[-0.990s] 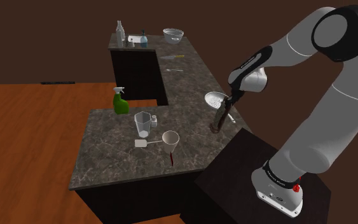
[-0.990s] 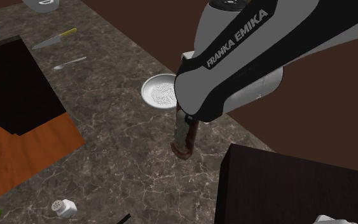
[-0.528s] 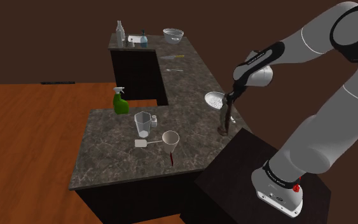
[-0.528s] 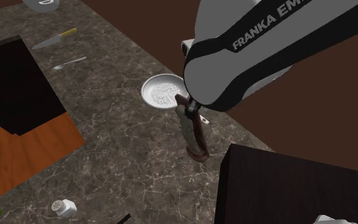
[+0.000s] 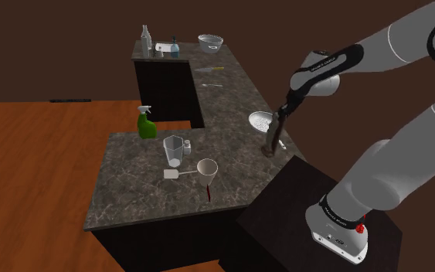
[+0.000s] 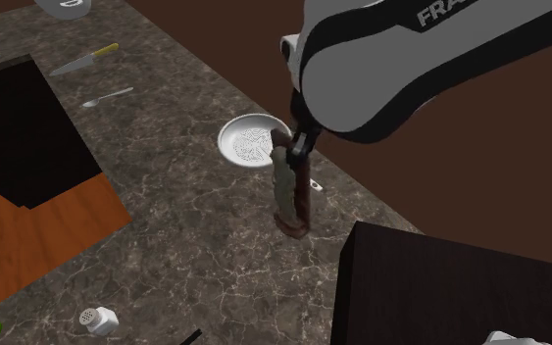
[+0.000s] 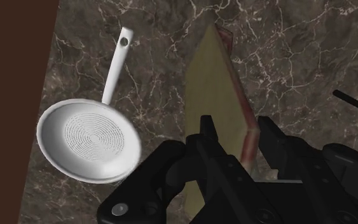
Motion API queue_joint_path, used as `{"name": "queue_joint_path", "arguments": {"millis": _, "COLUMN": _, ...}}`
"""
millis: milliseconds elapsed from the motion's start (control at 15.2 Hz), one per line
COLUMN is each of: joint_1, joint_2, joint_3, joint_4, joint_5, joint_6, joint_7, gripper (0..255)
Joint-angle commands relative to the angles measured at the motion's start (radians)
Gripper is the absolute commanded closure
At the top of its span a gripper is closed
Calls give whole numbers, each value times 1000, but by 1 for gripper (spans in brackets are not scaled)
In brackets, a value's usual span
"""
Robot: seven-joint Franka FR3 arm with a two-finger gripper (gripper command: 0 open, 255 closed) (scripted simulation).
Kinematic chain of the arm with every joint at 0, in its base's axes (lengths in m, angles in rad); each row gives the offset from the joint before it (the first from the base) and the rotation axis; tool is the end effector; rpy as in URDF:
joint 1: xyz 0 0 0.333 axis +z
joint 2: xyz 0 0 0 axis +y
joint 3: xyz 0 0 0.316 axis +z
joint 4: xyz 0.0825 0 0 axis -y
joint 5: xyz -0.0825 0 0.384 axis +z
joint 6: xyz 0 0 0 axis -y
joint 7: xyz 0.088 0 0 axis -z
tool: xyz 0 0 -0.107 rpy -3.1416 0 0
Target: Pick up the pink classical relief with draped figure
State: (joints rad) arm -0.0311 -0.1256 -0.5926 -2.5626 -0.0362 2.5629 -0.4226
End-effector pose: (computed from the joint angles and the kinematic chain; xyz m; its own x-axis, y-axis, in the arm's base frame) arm 0.3708 -0.2624 0.3130 0.9786 -0.1698 0.1160 -0.1710 -0.9853 0.0005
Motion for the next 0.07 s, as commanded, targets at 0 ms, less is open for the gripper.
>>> {"name": "queue_joint_path", "arguments": {"millis": 0, "joint_1": -3, "joint_2": -9, "joint_3": 2, "joint_4": 3, "joint_5": -9, "joint_6": -10, "joint_7": 6, "gripper": 255}}
